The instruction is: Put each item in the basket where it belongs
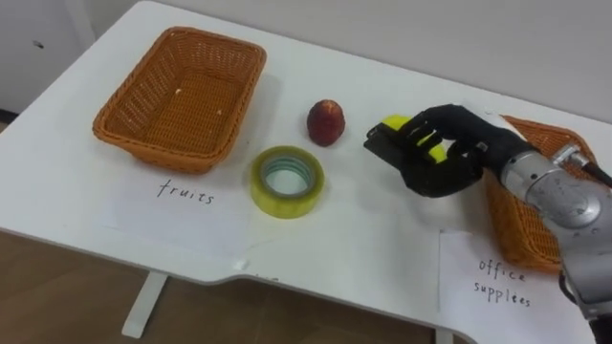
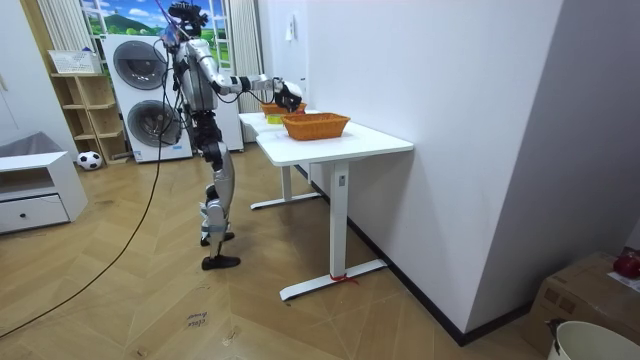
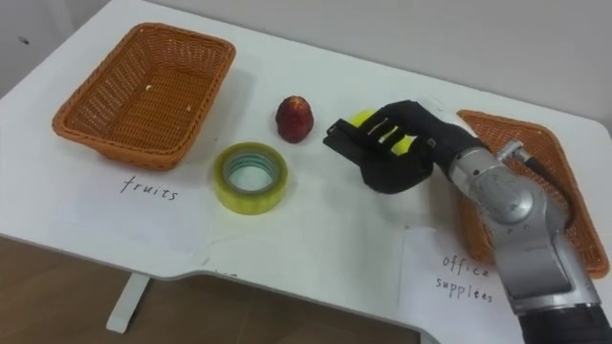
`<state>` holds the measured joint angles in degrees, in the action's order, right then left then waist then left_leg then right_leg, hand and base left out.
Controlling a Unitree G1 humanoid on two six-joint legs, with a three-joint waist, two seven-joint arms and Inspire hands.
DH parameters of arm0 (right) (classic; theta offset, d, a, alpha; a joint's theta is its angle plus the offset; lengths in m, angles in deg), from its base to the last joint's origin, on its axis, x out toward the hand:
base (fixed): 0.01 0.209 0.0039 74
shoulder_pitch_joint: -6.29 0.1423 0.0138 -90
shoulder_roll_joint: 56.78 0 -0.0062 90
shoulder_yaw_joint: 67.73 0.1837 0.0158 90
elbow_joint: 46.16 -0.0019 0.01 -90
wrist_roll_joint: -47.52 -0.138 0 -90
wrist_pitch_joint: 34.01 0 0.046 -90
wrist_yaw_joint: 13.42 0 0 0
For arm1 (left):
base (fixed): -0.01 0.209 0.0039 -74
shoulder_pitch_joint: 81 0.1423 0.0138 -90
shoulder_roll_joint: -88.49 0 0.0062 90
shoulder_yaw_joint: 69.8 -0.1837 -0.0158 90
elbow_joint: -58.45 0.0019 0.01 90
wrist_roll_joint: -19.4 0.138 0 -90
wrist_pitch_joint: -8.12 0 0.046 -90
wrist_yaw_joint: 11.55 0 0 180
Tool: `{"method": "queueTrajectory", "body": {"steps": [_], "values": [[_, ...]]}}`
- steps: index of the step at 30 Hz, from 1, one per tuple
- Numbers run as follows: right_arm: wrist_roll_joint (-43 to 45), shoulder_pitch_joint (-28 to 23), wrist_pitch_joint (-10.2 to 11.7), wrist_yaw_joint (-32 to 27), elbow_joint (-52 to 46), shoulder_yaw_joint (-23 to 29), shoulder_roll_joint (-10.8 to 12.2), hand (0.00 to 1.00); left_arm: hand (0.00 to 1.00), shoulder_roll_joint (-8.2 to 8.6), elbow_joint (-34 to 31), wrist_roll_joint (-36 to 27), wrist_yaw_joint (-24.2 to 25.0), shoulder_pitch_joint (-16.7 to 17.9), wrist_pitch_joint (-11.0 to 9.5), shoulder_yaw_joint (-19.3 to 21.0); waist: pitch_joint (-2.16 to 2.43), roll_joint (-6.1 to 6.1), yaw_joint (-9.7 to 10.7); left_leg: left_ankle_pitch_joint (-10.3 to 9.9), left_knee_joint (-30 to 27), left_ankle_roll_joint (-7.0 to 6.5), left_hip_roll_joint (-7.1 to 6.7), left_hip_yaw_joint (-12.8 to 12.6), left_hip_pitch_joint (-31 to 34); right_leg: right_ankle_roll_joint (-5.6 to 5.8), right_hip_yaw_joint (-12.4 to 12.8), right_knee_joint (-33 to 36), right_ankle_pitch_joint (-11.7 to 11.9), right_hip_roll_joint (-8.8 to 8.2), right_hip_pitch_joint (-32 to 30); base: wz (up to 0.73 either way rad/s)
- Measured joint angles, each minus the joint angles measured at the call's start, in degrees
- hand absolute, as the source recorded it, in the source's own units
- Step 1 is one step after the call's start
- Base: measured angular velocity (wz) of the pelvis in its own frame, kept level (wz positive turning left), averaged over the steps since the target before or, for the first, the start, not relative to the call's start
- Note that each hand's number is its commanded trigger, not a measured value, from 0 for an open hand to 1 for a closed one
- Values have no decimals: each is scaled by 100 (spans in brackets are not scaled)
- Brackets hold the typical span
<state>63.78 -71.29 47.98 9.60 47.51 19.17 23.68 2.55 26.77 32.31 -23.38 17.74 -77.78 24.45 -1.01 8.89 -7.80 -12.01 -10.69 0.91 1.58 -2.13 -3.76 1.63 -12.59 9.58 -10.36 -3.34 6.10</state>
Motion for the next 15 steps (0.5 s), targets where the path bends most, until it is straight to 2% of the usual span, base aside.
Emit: {"method": "queueTrajectory", "body": {"steps": [3,6,11,15], "values": [[-51,2,52,-106,-39,4,0,100,0,22,-9,7,2,23,-46,1,-15,-23,4,0,11,0,0,1,3,0,2,1,0,0,-5,0],[-51,3,55,-183,-189,57,0,100,0,30,-37,8,3,41,-51,5,-9,-46,33,-1,22,0,3,0,20,0,5,2,0,5,-12,0],[-88,56,113,-482,-540,272,-20,100,0,36,-37,9,0,170,-73,12,50,-132,114,0,39,0,-2,2,0,1,74,2,0,5,-8,0],[-646,91,116,-786,-566,504,-56,100,0,110,-35,11,-49,262,-72,12,56,-144,156,1,41,-1,-14,45,-62,1,153,-6,0,5,43,4]]}}
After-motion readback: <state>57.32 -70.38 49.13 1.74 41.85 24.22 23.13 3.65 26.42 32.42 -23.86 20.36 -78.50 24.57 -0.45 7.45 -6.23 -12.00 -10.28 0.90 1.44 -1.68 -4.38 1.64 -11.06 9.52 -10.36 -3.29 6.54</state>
